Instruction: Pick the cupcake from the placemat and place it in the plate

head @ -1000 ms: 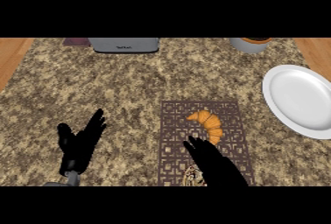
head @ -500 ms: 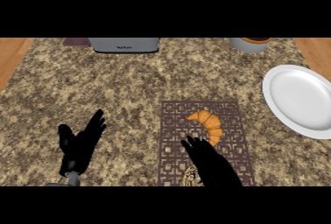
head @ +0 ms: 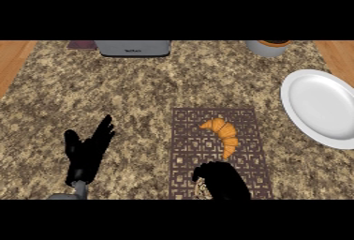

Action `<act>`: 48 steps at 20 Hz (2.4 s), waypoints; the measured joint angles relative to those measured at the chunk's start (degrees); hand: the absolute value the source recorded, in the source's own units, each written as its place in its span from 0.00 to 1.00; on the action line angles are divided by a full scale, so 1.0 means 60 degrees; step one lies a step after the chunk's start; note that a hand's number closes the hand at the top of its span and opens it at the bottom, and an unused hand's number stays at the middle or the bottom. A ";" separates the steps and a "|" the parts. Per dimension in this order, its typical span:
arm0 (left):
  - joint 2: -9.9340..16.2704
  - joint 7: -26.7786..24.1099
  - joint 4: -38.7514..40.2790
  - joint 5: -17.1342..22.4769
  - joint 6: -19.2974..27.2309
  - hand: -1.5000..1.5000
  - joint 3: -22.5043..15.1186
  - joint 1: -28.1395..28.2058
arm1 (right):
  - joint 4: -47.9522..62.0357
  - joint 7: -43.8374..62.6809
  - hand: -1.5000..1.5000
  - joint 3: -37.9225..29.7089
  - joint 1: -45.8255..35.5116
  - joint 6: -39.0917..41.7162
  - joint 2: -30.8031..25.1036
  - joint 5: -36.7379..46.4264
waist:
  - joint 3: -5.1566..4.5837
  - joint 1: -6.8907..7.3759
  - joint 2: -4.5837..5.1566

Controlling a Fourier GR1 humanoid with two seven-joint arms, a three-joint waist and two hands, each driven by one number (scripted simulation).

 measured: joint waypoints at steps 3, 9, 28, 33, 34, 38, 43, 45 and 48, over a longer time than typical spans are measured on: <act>-0.0132 -0.0013 -0.0224 -0.0139 -0.0008 0.50 -0.0062 0.0276 | 0.0233 -0.0235 1.00 -0.0091 -0.0103 -0.0149 0.0129 0.0325 | -0.0004 0.0006 -0.0014; -0.0173 -0.0084 -0.0214 -0.0199 -0.0028 0.50 0.0062 0.0230 | 0.1090 0.1217 1.00 -0.2390 -0.0899 -0.0771 0.0646 0.0335 | 0.0000 -0.0084 0.0098; -0.0133 -0.0120 -0.0374 -0.0278 -0.0344 0.50 -0.0233 -0.0117 | 0.3019 0.7351 1.00 -0.9163 -0.5364 -0.4101 -0.0962 0.4392 | -0.0045 0.0919 0.0565; -0.0177 -0.0015 -0.0374 -0.0281 -0.0449 0.50 -0.0354 -0.0353 | 0.3426 0.7752 1.00 -1.0250 -0.6117 -0.4597 -0.1260 0.6003 | -0.0009 0.1137 0.0613; -0.0191 -0.0008 -0.0371 -0.0286 -0.0458 0.50 -0.0376 -0.0379 | 0.3461 0.7799 1.00 -1.0434 -0.6215 -0.4739 -0.1259 0.6311 | -0.0001 0.1165 0.0612; -0.0246 0.0051 -0.0334 -0.0270 -0.0483 0.50 -0.0422 -0.0451 | 0.3612 0.7954 1.00 -1.1179 -0.6422 -0.5303 -0.1226 0.7569 | 0.0019 0.1200 0.0601; -0.0236 0.0120 -0.0231 -0.0252 -0.0475 0.50 -0.0361 -0.0533 | 0.3868 0.8162 1.00 -1.2115 -0.6383 -0.5904 -0.1055 0.9153 | 0.0031 0.1120 0.0563; -0.0258 0.0121 -0.0212 -0.0250 -0.0435 0.50 -0.0341 -0.0490 | 0.3913 0.8231 1.00 -1.2536 -0.6265 -0.6135 -0.1029 0.9740 | 0.0034 0.1042 0.0520; -0.0247 0.0097 -0.0169 -0.0260 -0.0394 0.50 -0.0298 -0.0405 | 0.3942 0.8284 1.00 -1.3150 -0.6034 -0.6573 -0.0839 1.0415 | 0.0044 0.0919 0.0453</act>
